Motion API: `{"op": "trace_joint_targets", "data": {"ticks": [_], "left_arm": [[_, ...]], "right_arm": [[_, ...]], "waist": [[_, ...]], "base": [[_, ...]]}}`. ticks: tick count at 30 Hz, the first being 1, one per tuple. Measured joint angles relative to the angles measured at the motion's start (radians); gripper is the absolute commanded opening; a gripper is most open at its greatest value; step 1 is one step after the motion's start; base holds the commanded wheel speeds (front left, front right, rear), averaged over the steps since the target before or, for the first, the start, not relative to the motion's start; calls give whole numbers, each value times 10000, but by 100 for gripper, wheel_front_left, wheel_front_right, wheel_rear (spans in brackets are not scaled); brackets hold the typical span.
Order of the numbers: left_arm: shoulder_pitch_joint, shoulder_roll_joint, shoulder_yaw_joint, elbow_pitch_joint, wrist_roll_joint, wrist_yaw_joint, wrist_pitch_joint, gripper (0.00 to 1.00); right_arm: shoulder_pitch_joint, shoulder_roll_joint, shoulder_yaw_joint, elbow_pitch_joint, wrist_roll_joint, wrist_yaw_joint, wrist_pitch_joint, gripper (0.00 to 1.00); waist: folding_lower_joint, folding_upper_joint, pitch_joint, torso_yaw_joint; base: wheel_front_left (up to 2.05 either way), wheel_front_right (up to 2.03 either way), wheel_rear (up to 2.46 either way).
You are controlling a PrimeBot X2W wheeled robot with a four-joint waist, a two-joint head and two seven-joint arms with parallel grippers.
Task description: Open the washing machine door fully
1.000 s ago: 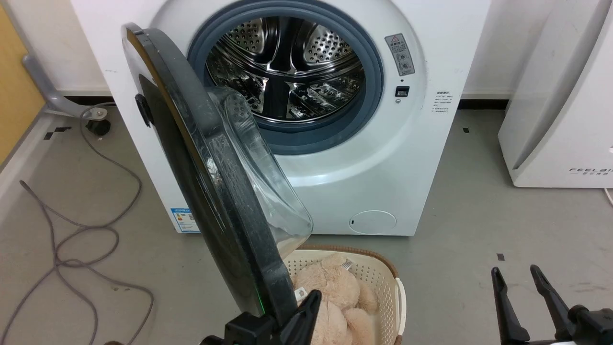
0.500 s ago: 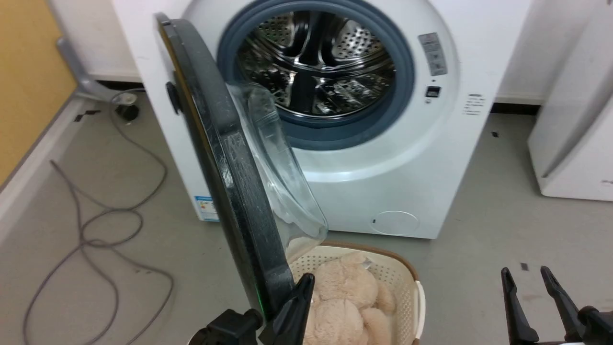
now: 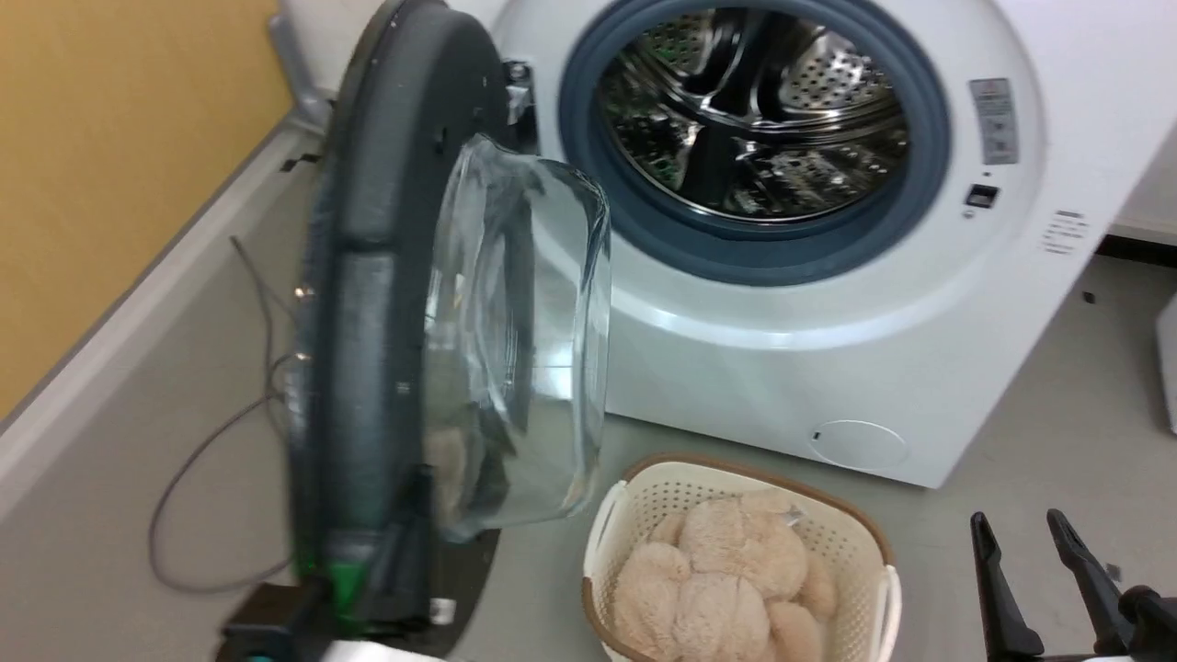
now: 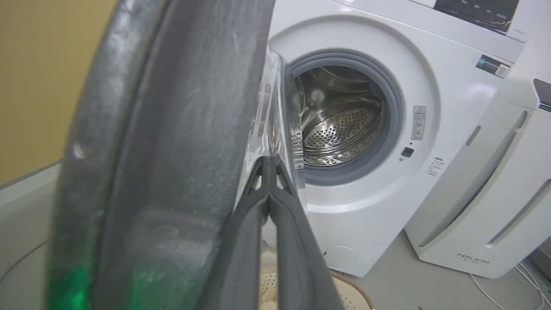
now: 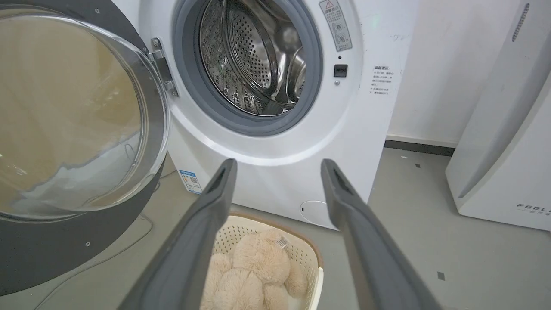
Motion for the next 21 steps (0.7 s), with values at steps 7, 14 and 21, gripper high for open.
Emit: {"op": "trace_joint_targets", "data": {"ticks": [7, 14, 21], "left_arm": [[-444, 721, 1536, 527, -627, 19, -290, 0], [-1356, 1440, 3030, 1979, -1423, -244, -732, 0], [-2629, 2121, 4086, 3643, -1793, -435, -1162, 0]], "right_arm": [[-17, 0, 29, -38, -44, 0, 54, 100], [-102, 2, 52, -109, -77, -2, 157, 100], [-430, 2, 10, -205, -483, 0, 174, 100]], "waist": [[0, 0, 148, 341], [0, 0, 427, 133], [0, 0, 821, -199]], "base": [[0, 0, 0], [0, 0, 0], [0, 0, 0]]}}
